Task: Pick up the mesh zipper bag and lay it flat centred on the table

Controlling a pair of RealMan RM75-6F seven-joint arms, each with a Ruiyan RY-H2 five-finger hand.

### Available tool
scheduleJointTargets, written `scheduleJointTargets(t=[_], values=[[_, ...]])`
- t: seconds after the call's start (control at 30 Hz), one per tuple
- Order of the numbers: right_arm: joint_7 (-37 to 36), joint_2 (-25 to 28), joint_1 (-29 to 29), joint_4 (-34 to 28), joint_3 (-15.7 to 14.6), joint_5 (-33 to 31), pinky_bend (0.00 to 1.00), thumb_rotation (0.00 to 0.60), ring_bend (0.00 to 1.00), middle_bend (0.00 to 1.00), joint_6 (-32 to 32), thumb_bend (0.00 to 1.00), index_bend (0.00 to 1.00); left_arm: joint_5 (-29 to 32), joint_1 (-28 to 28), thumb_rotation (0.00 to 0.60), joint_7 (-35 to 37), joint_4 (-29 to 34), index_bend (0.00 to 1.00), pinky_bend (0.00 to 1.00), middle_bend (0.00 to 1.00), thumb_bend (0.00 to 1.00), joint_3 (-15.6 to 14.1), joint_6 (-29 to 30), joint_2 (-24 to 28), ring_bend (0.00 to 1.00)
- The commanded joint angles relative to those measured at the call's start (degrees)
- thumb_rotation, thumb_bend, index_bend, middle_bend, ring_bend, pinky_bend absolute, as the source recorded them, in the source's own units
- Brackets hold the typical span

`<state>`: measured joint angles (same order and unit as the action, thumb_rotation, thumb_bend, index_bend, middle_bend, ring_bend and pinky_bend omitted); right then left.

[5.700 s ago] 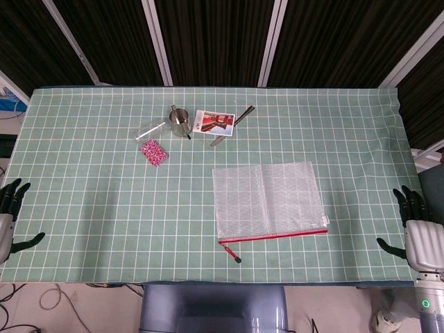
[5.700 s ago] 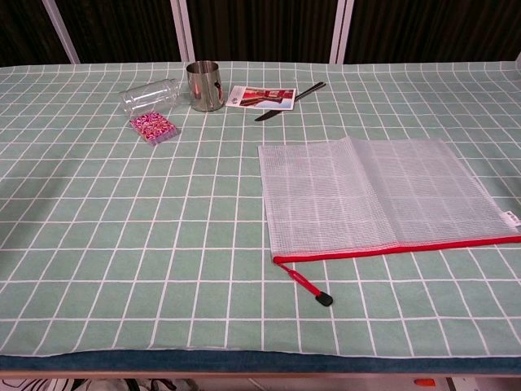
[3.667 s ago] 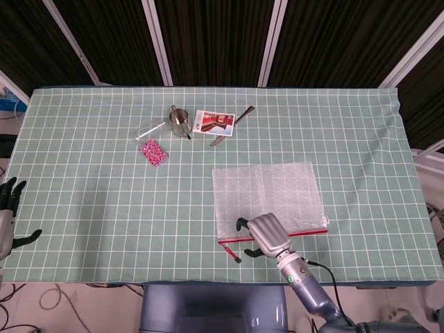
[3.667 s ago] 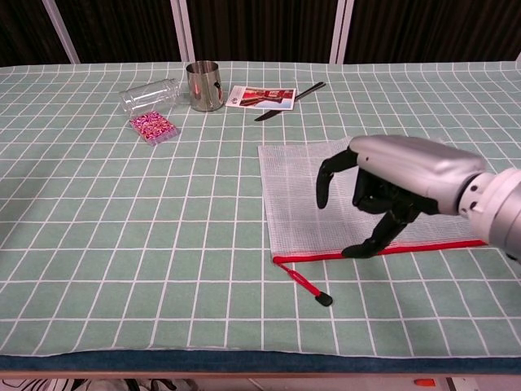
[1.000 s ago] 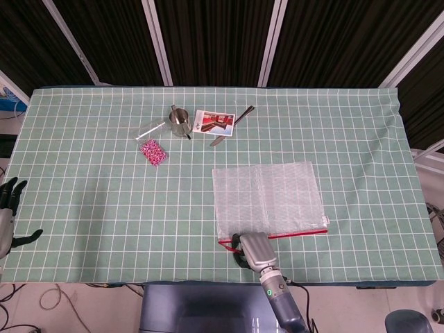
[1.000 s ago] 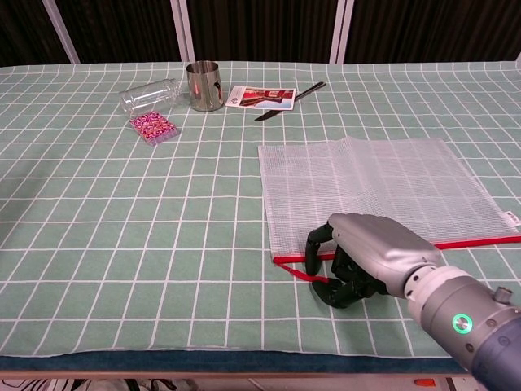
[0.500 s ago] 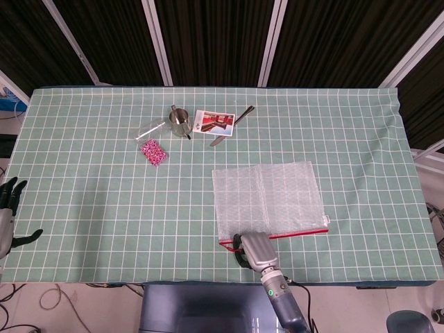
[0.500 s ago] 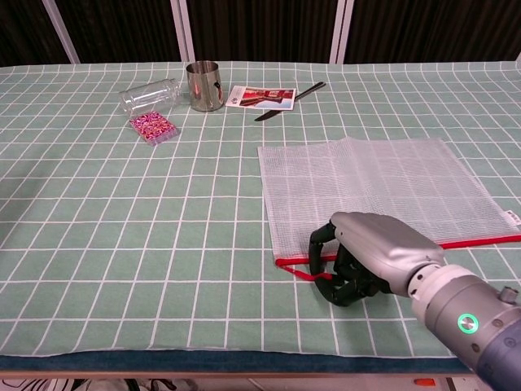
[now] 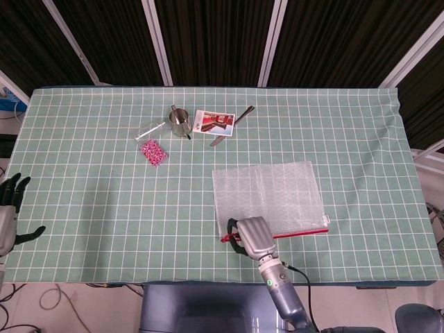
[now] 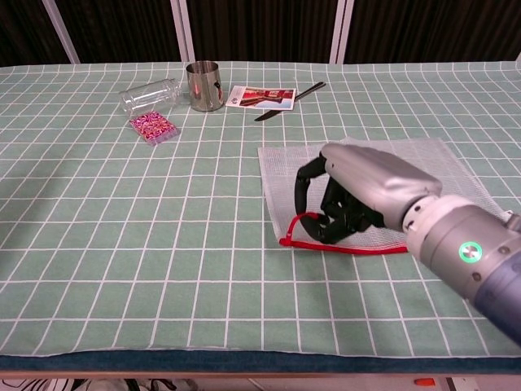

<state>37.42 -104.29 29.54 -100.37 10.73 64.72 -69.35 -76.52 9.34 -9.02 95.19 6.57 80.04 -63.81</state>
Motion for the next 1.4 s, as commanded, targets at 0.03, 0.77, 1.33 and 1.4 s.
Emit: scheduleJointTargets(t=[0.03,0.77,1.33,1.4], values=[[2.15,1.19,1.94,-2.23,2.90,-0.95,0.92,0.600,1.00,1.00,0.24,0.57,0.62,-0.38,1.74,0.600,-1.59,2.07,0.00,0.00,0.00,0.04,1.03,-1.21,0.80,0.00],[11.23,4.13,14.03,-10.36,16.10,-11.40,0.92,0.600,1.00,1.00,-0.47,0.57,0.62,4.53,27.73,0.600,-12.11,8.47,0.18,0.00,0.00,0.15,12.90,-24.13,-2.05,0.00],[11.93,4.05,17.62,-12.04,14.75,-13.61,0.92,0.600,1.00,1.00,-4.35,0.57,0.63,10.87,40.08,0.600,-14.03,4.50,0.36,0.00,0.06,0.22,10.26,-34.61,-10.99,0.00],[11.82,4.15,17.79,-12.24,14.56,-13.87,0.92,0.600,1.00,1.00,-4.75,0.57,0.63,11.50,40.69,0.600,-14.30,4.36,0.37,0.00,0.06,0.24,9.78,-34.63,-11.99,0.00]])
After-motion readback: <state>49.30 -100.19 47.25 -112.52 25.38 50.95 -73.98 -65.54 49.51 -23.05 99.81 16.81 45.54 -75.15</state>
